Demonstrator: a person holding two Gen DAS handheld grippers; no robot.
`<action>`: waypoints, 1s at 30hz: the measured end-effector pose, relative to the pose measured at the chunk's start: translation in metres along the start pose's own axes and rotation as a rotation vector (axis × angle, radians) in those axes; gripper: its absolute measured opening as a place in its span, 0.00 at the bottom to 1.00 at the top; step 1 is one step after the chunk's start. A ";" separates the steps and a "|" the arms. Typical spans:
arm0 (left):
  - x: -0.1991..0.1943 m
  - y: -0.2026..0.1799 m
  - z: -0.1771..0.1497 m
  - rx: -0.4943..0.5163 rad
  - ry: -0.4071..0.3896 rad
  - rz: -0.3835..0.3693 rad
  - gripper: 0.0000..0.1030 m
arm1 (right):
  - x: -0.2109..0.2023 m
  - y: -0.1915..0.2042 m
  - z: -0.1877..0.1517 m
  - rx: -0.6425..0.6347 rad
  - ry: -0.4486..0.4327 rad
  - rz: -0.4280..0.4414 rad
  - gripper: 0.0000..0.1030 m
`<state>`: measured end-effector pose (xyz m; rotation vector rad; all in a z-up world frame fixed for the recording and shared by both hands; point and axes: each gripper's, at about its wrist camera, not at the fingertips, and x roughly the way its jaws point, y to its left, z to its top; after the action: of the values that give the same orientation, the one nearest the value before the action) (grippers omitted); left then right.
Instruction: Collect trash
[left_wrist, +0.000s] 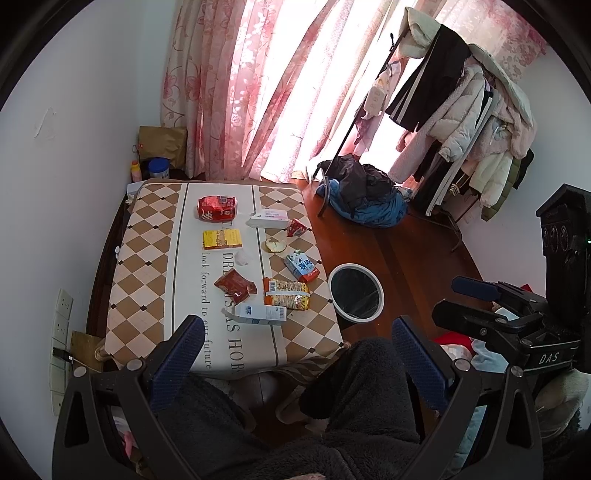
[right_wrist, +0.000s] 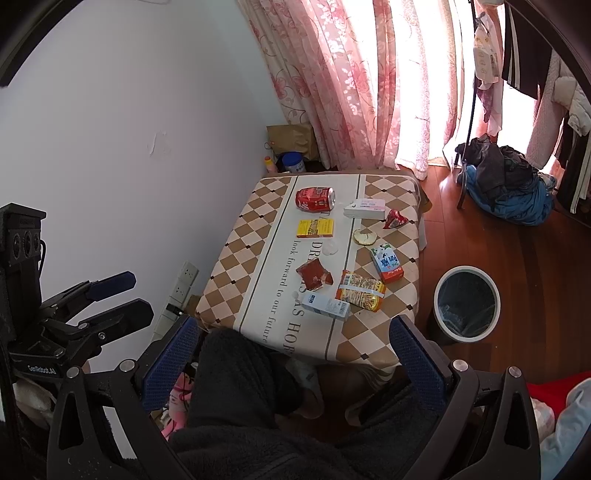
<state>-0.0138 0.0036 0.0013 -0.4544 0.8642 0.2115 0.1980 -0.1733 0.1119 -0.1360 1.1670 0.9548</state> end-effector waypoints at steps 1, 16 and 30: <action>0.000 0.000 -0.001 -0.001 0.000 -0.001 1.00 | 0.000 0.000 0.000 -0.001 0.001 -0.002 1.00; 0.000 -0.003 -0.005 0.003 -0.002 -0.002 1.00 | 0.000 0.004 0.000 -0.002 0.003 0.000 1.00; 0.001 -0.007 -0.005 0.008 -0.004 -0.004 1.00 | 0.000 0.006 0.001 -0.003 0.000 0.001 1.00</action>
<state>-0.0142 -0.0044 0.0000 -0.4480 0.8602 0.2055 0.1946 -0.1690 0.1140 -0.1378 1.1662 0.9579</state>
